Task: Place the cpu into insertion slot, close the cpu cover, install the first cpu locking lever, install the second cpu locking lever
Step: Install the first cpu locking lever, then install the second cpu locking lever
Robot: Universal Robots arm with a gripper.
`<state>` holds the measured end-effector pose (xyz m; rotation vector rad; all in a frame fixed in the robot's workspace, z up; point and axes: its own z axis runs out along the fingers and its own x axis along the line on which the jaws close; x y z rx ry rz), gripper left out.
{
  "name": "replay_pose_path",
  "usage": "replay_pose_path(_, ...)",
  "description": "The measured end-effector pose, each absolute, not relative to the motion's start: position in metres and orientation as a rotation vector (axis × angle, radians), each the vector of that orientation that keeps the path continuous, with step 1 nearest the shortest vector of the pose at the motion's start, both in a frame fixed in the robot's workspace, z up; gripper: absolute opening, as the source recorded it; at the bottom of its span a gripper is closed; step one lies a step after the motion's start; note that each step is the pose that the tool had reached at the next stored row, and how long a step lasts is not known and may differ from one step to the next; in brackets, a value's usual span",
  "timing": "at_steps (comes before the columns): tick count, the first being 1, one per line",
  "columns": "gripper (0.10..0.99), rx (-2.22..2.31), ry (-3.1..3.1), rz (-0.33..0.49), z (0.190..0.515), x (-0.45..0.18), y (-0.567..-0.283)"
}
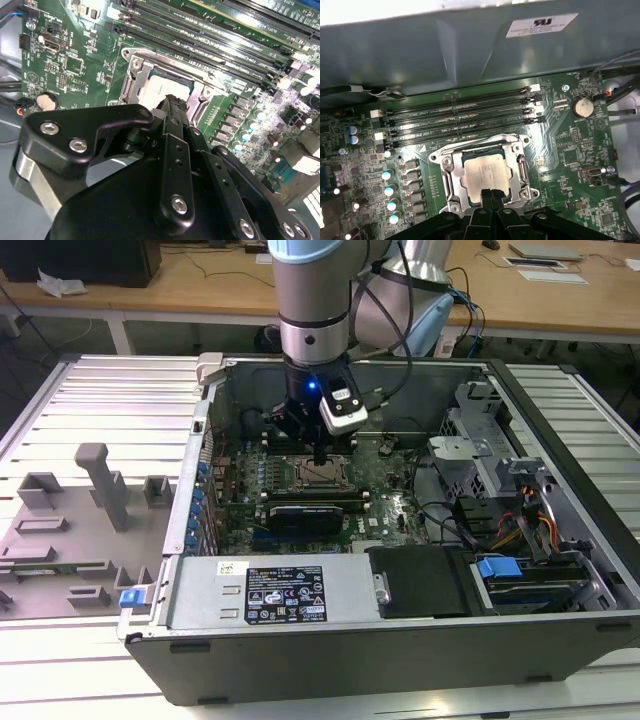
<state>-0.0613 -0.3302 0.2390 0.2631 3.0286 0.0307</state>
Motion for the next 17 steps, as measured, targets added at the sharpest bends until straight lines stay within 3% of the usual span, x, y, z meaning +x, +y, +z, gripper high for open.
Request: replay_pose_path(17, 0.106, 0.263, 3.028, 0.031, 0.2404, -0.0613, -0.3302)
